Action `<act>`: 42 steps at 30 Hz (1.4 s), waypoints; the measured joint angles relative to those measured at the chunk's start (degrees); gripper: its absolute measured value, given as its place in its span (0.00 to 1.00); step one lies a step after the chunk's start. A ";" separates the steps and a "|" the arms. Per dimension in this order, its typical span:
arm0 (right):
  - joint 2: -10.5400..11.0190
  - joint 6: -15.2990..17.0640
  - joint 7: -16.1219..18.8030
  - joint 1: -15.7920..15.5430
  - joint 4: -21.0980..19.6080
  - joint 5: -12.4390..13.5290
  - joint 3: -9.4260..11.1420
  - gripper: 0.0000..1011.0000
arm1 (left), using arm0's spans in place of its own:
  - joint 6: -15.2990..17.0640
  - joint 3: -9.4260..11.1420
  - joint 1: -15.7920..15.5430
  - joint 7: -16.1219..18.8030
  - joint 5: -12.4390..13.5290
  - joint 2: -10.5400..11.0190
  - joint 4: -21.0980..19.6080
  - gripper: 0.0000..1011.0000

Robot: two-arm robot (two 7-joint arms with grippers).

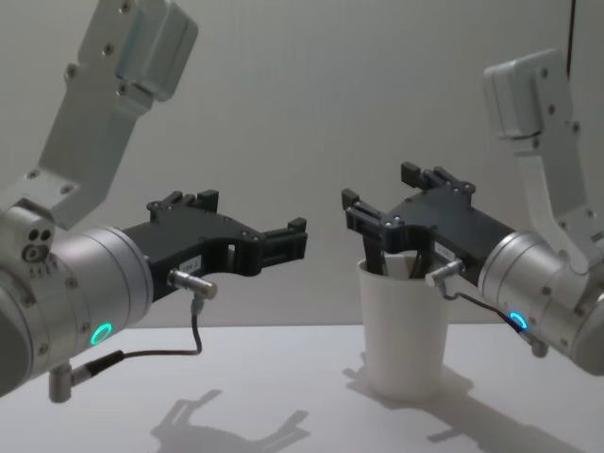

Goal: Place the pen into the pen holder.

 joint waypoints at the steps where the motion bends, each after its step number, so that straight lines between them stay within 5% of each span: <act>1: 0.00 0.00 0.00 0.00 0.00 0.00 0.00 0.80 | 0.00 0.00 0.00 0.00 0.00 0.00 0.00 0.99; 8: 0.17 0.65 0.08 -0.52 -1.17 0.88 0.06 0.99 | 0.00 0.00 0.00 0.00 0.00 0.00 0.00 0.99; 22: 2.60 7.15 -2.06 -6.72 -13.18 6.70 1.20 0.99 | 0.00 -0.01 0.00 0.02 0.00 0.01 0.01 0.99; 33: 3.70 8.69 -2.60 -8.24 -15.25 7.73 1.30 0.99 | -0.01 0.00 0.00 0.01 0.00 0.00 0.00 0.99; 42: 7.05 13.27 -4.21 -12.78 -21.39 10.94 1.66 0.99 | 0.00 0.00 0.00 0.00 0.00 0.00 0.00 0.99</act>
